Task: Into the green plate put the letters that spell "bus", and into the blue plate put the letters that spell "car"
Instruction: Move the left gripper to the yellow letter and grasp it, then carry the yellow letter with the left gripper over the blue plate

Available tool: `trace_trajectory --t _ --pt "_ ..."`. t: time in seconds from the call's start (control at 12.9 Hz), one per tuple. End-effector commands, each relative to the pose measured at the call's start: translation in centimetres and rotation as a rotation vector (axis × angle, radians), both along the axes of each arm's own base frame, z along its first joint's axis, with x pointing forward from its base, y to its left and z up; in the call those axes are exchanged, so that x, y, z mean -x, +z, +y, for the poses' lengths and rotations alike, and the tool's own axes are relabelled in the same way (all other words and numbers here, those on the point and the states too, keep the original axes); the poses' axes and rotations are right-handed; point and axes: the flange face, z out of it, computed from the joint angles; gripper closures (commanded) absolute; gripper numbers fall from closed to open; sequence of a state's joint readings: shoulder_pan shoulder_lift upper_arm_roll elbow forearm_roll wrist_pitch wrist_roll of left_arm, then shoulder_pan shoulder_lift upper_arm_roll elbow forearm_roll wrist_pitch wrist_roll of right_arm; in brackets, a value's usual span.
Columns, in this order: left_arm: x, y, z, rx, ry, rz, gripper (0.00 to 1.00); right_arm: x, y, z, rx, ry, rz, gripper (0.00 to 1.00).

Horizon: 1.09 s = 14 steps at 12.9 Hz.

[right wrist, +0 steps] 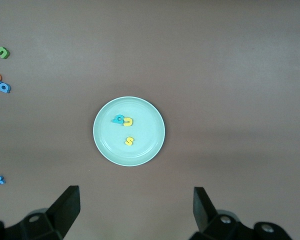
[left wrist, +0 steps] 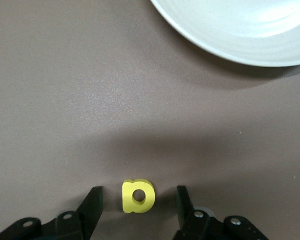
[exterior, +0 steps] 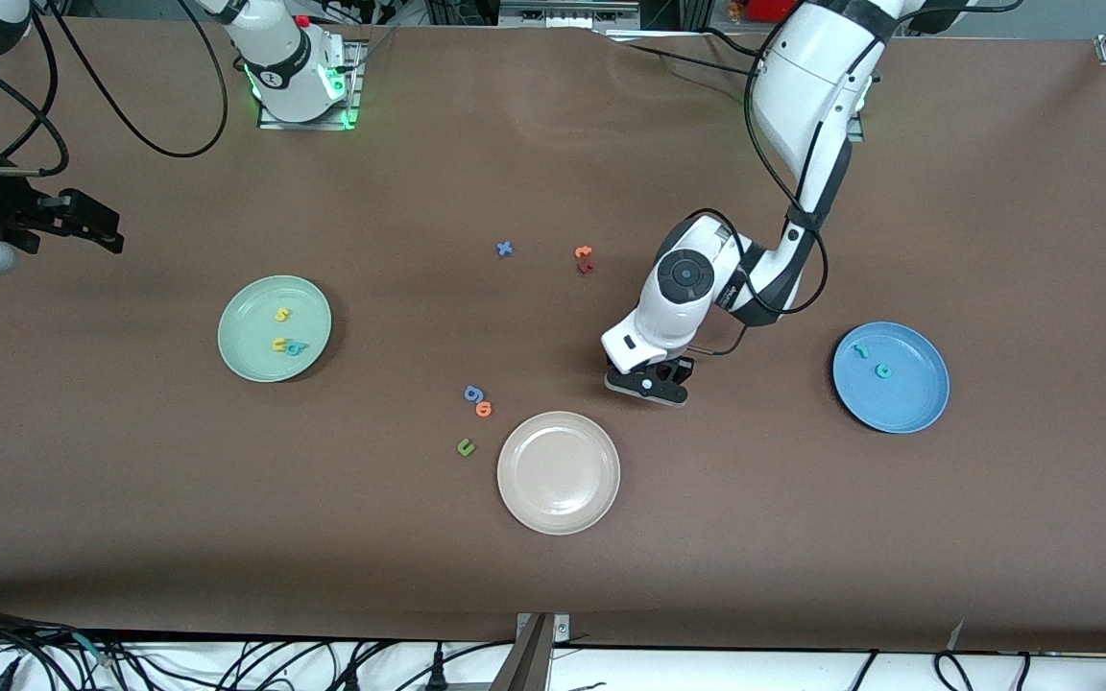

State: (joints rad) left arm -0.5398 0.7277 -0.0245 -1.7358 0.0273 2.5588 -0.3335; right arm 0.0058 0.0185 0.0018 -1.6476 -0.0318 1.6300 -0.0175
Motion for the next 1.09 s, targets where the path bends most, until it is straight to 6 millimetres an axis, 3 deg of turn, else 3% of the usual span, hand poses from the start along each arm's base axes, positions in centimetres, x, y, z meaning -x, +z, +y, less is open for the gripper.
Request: trace_trajectory --t 0.0,0.23,0.39,0.47,0.78,1.01 --pt "-0.4 -0.5 -0.4 0.013 0.015 -0.006 0.65 -0.3 0.8 0.3 -0.018 -0.002 -0.01 0.0" --pt "-0.4 -0.5 -0.3 0.012 0.016 -0.007 0.9 -0.3 1.0 0.4 -0.018 0.005 -0.011 0.0" --pt "-1.2 0.1 0.7 0.008 0.023 -0.018 0.98 -0.1 1.1 0.4 -0.019 0.005 -0.004 0.0" --pt "-2.1 1.3 1.6 0.009 0.025 -0.037 0.98 -0.1 1.2 0.4 -0.018 0.005 -0.004 0.0" --pt "-4.2 4.8 8.0 -0.035 -0.068 -0.024 0.96 0.0 1.2 0.4 -0.018 0.005 -0.004 0.0" --pt "-4.5 7.8 15.2 -0.068 -0.153 0.041 0.96 0.0 1.2 0.4 -0.018 0.005 -0.002 0.0"
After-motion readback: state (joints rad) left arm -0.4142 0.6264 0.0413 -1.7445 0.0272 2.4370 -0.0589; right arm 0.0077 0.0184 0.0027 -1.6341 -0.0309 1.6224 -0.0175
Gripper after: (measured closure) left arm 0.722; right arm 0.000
